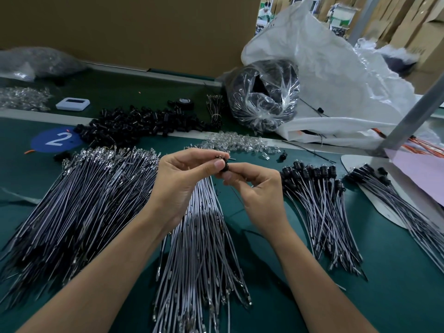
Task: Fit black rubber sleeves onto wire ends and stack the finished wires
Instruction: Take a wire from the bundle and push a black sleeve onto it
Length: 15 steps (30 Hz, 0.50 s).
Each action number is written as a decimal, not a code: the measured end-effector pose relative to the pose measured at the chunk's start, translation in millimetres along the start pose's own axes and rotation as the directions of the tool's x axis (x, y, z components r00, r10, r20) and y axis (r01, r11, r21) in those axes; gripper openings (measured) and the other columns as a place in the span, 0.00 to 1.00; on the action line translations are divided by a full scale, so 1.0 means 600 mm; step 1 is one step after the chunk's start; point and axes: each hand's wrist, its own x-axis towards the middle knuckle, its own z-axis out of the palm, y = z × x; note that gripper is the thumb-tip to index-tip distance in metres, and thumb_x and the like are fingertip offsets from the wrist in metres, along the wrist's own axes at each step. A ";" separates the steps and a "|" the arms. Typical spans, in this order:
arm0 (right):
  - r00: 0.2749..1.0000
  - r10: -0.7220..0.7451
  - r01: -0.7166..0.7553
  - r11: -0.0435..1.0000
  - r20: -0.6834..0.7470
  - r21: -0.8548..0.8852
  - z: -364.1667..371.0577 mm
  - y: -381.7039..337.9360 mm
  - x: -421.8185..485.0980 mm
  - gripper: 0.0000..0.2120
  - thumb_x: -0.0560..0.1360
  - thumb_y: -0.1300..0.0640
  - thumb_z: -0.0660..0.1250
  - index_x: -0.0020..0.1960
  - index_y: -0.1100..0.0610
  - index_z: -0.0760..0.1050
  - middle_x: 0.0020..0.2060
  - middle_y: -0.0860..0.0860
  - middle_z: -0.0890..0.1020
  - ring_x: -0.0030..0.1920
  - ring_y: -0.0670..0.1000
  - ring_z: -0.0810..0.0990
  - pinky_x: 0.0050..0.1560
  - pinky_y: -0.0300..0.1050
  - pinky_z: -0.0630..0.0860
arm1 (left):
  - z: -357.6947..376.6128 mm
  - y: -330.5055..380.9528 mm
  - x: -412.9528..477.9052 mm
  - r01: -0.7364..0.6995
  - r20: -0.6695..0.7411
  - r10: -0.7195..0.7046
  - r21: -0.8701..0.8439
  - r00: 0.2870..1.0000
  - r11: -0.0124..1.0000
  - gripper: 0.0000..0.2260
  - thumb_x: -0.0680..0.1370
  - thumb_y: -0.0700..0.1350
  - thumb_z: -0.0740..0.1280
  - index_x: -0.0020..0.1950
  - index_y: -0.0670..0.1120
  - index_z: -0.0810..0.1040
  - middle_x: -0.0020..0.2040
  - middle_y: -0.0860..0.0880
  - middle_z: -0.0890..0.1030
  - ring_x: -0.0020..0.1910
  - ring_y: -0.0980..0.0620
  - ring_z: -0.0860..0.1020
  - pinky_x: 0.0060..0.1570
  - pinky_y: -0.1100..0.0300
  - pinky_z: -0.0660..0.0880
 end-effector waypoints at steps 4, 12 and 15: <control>1.000 -0.004 0.004 0.999 0.001 -0.039 0.001 -0.001 -0.002 0.08 0.72 0.66 0.73 0.49 0.56 0.84 0.40 0.50 0.86 0.43 0.52 0.85 0.47 0.46 0.81 | -0.002 0.001 -0.001 -0.016 0.016 0.016 0.014 1.000 1.000 0.08 0.60 0.42 0.78 0.38 0.48 0.87 0.41 0.48 0.86 0.45 0.53 0.84 0.49 0.62 0.78; 0.999 0.014 -0.012 0.998 0.043 -0.062 -0.001 0.000 -0.002 0.09 0.70 0.65 0.75 0.50 0.58 0.85 0.42 0.49 0.87 0.45 0.49 0.85 0.51 0.47 0.80 | -0.009 -0.002 -0.001 -0.025 0.041 0.023 0.047 0.999 0.999 0.04 0.64 0.40 0.76 0.37 0.48 0.85 0.45 0.47 0.86 0.51 0.51 0.83 0.51 0.63 0.76; 0.997 0.038 -0.033 0.996 0.061 -0.084 0.001 0.003 -0.002 0.07 0.71 0.65 0.74 0.49 0.59 0.85 0.42 0.49 0.87 0.44 0.46 0.85 0.49 0.39 0.78 | -0.006 -0.005 -0.003 -0.024 0.047 0.021 0.075 0.999 0.997 0.04 0.65 0.39 0.75 0.36 0.48 0.85 0.46 0.47 0.86 0.52 0.52 0.82 0.52 0.63 0.76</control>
